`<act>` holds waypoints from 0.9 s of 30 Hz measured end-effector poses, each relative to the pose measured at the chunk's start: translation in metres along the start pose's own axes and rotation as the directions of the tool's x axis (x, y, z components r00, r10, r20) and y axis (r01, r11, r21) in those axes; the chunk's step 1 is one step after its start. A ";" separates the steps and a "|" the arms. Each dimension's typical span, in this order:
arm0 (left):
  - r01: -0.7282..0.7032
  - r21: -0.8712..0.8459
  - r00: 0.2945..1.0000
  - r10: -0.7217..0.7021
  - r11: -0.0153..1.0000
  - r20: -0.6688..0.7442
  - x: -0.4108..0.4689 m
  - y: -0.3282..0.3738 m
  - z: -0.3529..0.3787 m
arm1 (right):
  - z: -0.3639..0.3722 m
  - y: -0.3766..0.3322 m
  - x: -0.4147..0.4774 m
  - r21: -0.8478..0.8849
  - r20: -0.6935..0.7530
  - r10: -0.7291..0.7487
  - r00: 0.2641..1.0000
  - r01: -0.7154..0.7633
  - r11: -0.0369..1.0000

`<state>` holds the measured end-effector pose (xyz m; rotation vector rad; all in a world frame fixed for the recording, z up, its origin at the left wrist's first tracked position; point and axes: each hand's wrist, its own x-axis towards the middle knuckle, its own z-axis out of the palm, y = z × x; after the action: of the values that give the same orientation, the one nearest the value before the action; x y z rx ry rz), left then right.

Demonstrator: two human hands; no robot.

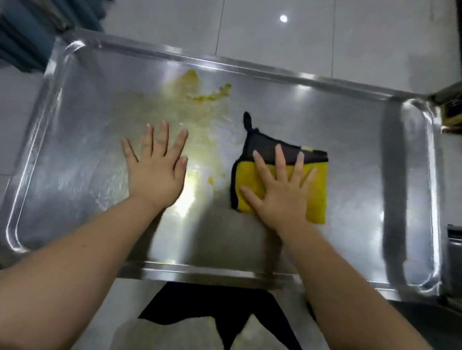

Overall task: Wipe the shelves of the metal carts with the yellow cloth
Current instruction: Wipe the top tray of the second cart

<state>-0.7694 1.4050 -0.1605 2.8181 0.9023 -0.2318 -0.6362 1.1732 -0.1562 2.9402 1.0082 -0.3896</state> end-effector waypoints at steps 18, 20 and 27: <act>-0.028 -0.020 0.997 0.027 0.999 -0.073 0.000 -0.005 0.008 | 0.006 -0.040 -0.044 -0.052 0.063 -0.209 0.976 0.213 0.976; -0.026 -0.007 0.997 0.025 1.000 -0.073 0.002 -0.004 0.008 | -0.008 -0.048 0.038 -0.061 0.007 -0.150 0.989 0.150 0.987; 0.015 -0.030 0.998 -0.017 0.999 -0.063 0.010 0.002 0.006 | -0.041 -0.080 0.165 0.001 0.060 0.058 0.996 -0.058 0.998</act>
<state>-0.7605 1.4083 -0.1677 2.8066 0.9344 -0.1317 -0.5491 1.3402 -0.1494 2.9325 0.9140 -0.4751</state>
